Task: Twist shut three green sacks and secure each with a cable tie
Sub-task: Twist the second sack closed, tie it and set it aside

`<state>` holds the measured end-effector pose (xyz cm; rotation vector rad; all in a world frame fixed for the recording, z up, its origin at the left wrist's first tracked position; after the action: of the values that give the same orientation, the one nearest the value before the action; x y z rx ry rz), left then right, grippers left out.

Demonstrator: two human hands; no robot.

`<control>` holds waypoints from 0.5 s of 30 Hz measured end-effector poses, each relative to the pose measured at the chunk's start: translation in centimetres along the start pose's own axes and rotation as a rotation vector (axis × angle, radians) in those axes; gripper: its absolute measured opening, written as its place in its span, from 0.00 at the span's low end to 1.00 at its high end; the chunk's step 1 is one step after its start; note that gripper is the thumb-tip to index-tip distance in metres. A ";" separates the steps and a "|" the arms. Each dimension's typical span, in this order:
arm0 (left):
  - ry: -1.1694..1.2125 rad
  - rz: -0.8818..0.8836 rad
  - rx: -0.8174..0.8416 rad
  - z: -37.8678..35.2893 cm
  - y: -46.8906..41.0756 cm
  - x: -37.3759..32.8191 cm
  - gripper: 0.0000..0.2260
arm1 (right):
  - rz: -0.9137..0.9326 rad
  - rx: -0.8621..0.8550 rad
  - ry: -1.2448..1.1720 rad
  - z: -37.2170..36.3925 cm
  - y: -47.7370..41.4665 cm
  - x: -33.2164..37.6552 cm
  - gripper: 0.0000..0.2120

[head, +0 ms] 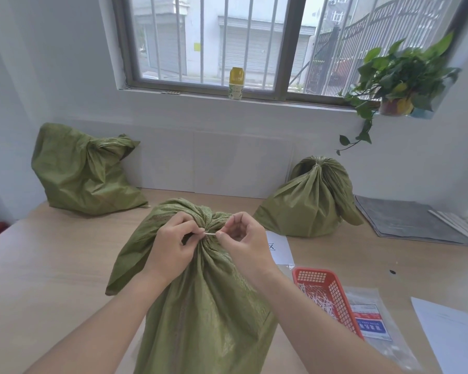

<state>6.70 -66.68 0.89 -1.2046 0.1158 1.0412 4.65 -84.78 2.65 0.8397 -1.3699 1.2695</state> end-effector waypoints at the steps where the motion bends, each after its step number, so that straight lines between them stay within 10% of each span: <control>1: 0.007 -0.014 0.007 0.0 0.0 -0.2 0.06 | 0.028 0.015 0.089 0.1 -0.1 0.1 0.05; 9: 0.025 -0.101 0.039 0.0 -0.2 -0.7 0.04 | 0.236 0.334 0.720 -0.8 -1.4 1.0 0.20; 15: 0.063 -0.155 0.049 0.0 0.4 -0.8 0.05 | 0.058 0.477 0.575 -0.8 -1.1 1.1 0.16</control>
<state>5.98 -67.15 1.03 -1.1826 0.0951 0.8613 5.62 -84.00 3.91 0.6681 -0.6448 1.7510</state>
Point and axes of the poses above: each hand's wrist, its own y-axis away from the middle knuckle, its own z-axis out of the back of the hand, x = y × z, the point moved 2 cm from there along -y, towards the middle knuckle, and after that the axes turned 9 degrees about -x, right-handed, at the moved point
